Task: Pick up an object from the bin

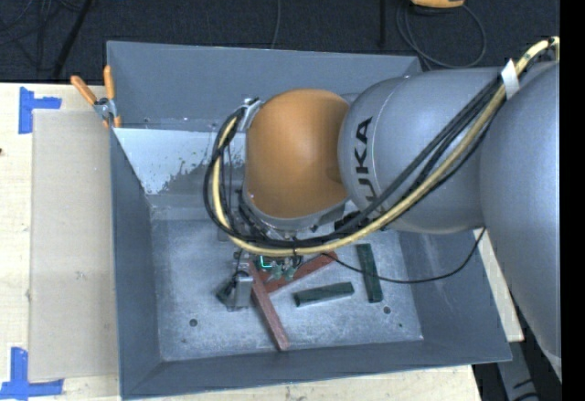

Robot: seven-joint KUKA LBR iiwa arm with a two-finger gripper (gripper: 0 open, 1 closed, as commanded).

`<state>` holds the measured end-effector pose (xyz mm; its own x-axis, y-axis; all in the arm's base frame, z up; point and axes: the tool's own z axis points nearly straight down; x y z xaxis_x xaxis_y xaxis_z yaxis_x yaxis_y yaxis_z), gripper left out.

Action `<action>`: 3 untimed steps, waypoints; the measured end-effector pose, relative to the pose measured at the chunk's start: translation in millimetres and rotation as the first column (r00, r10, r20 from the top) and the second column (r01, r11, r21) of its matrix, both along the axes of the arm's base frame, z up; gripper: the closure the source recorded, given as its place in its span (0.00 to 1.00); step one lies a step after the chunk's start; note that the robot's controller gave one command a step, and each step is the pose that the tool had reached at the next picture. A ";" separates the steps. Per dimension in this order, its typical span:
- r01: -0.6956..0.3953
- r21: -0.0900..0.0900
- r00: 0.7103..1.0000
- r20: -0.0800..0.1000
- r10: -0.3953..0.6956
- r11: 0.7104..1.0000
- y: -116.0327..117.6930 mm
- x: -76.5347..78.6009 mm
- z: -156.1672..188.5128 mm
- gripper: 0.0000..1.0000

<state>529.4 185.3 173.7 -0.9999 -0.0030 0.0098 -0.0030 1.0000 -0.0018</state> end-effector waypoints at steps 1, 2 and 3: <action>-0.383 0.004 0.924 0.002 0.383 0.924 -49.9 33.0 -96.2 0.00; -0.381 0.003 0.924 0.010 0.381 0.924 -49.5 34.5 -95.0 1.00; -0.459 0.001 0.888 0.018 0.459 0.888 -32.2 21.4 41.8 1.00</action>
Offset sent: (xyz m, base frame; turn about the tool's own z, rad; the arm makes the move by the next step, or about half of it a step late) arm 0.0341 -0.0498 -0.0955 -0.3958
